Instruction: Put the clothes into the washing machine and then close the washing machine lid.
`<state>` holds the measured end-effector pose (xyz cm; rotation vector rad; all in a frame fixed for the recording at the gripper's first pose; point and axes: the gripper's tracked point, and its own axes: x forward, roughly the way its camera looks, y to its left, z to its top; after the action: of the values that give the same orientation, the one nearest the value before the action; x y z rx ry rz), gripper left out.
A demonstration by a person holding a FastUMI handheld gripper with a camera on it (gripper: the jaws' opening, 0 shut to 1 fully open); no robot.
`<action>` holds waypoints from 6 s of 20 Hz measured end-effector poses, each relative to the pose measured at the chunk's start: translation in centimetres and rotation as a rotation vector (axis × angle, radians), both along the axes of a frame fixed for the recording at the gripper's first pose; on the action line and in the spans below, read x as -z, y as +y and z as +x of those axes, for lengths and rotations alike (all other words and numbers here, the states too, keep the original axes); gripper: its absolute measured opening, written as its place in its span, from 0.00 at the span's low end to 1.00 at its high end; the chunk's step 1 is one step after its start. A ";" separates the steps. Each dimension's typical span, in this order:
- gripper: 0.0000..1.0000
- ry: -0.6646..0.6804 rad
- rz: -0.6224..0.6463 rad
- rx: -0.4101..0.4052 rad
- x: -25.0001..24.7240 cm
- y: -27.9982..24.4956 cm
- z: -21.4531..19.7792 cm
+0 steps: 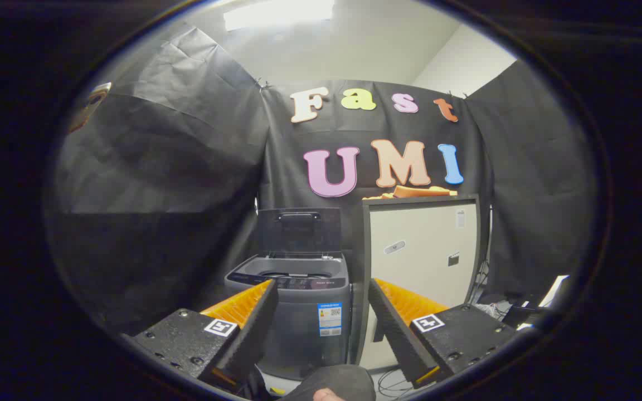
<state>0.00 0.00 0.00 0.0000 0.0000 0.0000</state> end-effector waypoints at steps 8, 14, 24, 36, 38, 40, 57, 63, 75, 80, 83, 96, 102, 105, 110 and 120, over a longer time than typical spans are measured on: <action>0.98 0.002 0.005 0.011 0.1 -0.4 0.0; 0.98 0.007 0.000 0.009 0.3 -0.3 0.1; 0.98 0.007 -0.009 0.017 0.3 -0.6 0.2; 0.98 0.017 -0.023 0.022 -0.1 -2.0 4.1; 0.98 0.023 -0.022 0.017 -0.2 -2.3 5.5; 0.98 0.037 -0.019 0.012 -0.1 -2.7 6.8; 0.99 0.027 -0.017 0.062 -4.7 -11.5 19.1; 0.99 -0.004 -0.071 0.078 -8.4 -12.7 20.6; 0.99 0.049 0.017 0.185 -14.4 -19.0 27.3; 0.98 0.118 0.007 0.249 -15.0 -22.8 31.4; 0.98 0.170 0.031 0.273 -14.7 -24.9 33.9; 0.97 0.459 -0.054 0.400 -8.0 -32.1 40.0; 0.49 0.441 -0.105 0.402 -8.0 -31.4 41.2; 0.23 0.441 -0.206 0.437 -8.2 -30.8 41.1; 0.15 0.419 -0.050 0.404 -8.8 -28.7 41.3; 0.14 0.328 -0.002 0.276 -14.0 -20.6 42.8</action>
<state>42.84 -20.58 13.99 -0.0017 0.3279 -0.2762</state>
